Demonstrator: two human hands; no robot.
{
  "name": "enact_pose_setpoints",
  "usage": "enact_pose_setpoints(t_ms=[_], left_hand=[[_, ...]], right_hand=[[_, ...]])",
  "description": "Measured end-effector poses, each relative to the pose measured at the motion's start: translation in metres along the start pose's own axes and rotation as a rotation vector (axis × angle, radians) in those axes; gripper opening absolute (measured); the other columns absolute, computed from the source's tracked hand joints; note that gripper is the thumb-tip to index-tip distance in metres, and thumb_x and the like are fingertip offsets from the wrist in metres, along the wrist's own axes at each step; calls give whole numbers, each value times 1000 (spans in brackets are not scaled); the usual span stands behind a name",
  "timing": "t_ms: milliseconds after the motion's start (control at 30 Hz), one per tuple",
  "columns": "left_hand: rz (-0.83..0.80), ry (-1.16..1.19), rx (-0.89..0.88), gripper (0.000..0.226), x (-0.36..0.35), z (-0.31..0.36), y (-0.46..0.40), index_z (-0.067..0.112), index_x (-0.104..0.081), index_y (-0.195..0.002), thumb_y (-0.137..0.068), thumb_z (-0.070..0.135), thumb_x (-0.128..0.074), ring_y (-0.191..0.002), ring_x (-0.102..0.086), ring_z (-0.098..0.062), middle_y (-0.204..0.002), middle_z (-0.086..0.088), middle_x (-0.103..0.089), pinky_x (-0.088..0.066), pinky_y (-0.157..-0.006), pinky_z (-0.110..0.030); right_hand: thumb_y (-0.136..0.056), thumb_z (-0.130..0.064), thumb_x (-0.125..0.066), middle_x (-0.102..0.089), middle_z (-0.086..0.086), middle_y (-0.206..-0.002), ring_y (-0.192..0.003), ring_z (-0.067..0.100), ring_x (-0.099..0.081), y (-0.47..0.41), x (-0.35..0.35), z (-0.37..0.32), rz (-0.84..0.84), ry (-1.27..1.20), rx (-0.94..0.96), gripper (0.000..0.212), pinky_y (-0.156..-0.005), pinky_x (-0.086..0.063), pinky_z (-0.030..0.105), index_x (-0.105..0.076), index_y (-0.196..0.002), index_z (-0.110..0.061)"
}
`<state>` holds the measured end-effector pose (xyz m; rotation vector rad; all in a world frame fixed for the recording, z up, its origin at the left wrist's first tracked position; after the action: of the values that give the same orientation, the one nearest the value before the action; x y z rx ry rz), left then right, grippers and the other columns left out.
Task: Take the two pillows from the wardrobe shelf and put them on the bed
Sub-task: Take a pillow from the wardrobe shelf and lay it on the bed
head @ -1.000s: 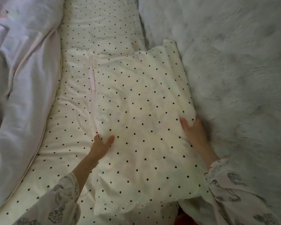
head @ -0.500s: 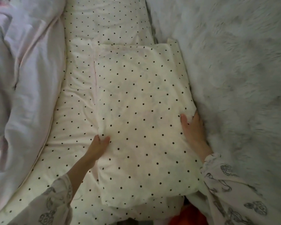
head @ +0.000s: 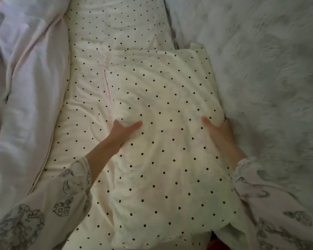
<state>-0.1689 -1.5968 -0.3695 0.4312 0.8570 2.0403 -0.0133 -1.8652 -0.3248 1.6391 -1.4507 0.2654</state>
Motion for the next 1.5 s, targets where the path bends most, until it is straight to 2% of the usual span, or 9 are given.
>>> enact_pose_setpoints(t_ms=[200, 267, 367, 567, 733, 967, 1133, 1300, 1500], left_hand=[[-5, 206, -22, 61, -7, -19, -10, 15, -49, -125, -72, 11, -78, -90, -71, -21, -112, -6, -68, -59, -63, -35], [6, 147, -51, 63, -2, -16, -16, 14, -42, -131, -77, 10, -73, -102, -66, -25, -122, -10, -62, -57, -78, -43], [15, 8, -62, 69, 0, -23, -28, 11, -28, -139, -83, 15, -67, -122, -51, -30, -137, -13, -49, -44, -100, -50], [237, -447, -185, 86, -5, -38, 5, 21, -8, -148, -83, 42, -61, -135, -24, -31, -145, -18, -27, -21, -113, -44], [78, -467, -159, 92, -14, -98, 86, 42, 4, -144, -79, 56, -59, -142, -10, -31, -154, -12, -4, -19, -112, -48], [-53, -525, 18, 105, -1, -140, 136, 48, 14, -140, -67, 71, -57, -133, -30, -30, -152, -9, -18, -30, -105, -43], [-106, -634, 108, 96, -5, -132, 133, 33, 14, -145, -84, 52, -57, -131, -39, -37, -150, -19, -30, -33, -109, -45], [-145, -892, 64, 71, 17, -98, 164, 17, -9, -149, -93, 40, -47, -134, -38, -31, -150, -16, -33, -32, -106, -37], [-27, -784, 50, 62, 82, -95, 257, 17, -21, -147, -94, 36, -47, -135, -38, -27, -151, -12, -33, -31, -108, -34]], right_hand=[[-55, -69, -64, -40, 9, -142, -129, 31, -39, 6, -4, -6, 102, 88, 61, 103, -105, -32, 55, -30, -141, -23], [-66, -62, -65, -36, 12, -143, -130, 32, -36, 5, -4, -14, 160, 164, 117, 93, -107, -29, 54, -29, -142, -22], [-76, -55, -62, -28, 15, -147, -135, 32, -27, 3, -10, -10, 133, 270, 154, 85, -109, -24, 51, -22, -144, -21], [-85, -56, -46, -16, 14, -155, -141, 31, -15, 22, -16, 1, 180, 397, 155, 78, -110, -14, 56, -11, -148, -25], [-91, -51, -38, -3, 12, -158, -144, 34, -2, 85, -31, 45, 150, 702, 376, 67, -110, -7, 63, -12, -148, -28], [-92, -57, -17, -7, 11, -158, -145, 34, -2, 141, -35, 94, 3, 891, 457, 63, -106, 0, 67, -15, -148, -28], [-93, -57, -15, 21, 3, -157, -142, 29, 21, 141, -29, 97, -214, 945, 343, 63, -107, -2, 69, 9, -147, -34], [-96, -43, -29, 3, 5, -158, -144, 32, 5, 162, -14, 61, -415, 958, 298, 58, -107, -11, 68, -8, -147, -27], [-96, -42, -32, -39, 12, -143, -128, 30, -40, 228, -18, -11, -553, 864, 414, 55, -105, -32, 51, -23, -145, -17]])
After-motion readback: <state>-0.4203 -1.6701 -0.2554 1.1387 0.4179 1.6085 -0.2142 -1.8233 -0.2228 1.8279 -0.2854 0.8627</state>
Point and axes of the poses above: each hand's wrist, its own y-axis away from the middle knuckle, its own x-axis out of the back of the hand, z = x × y, the point moved 2 cm from there along -y, towards the middle knuckle
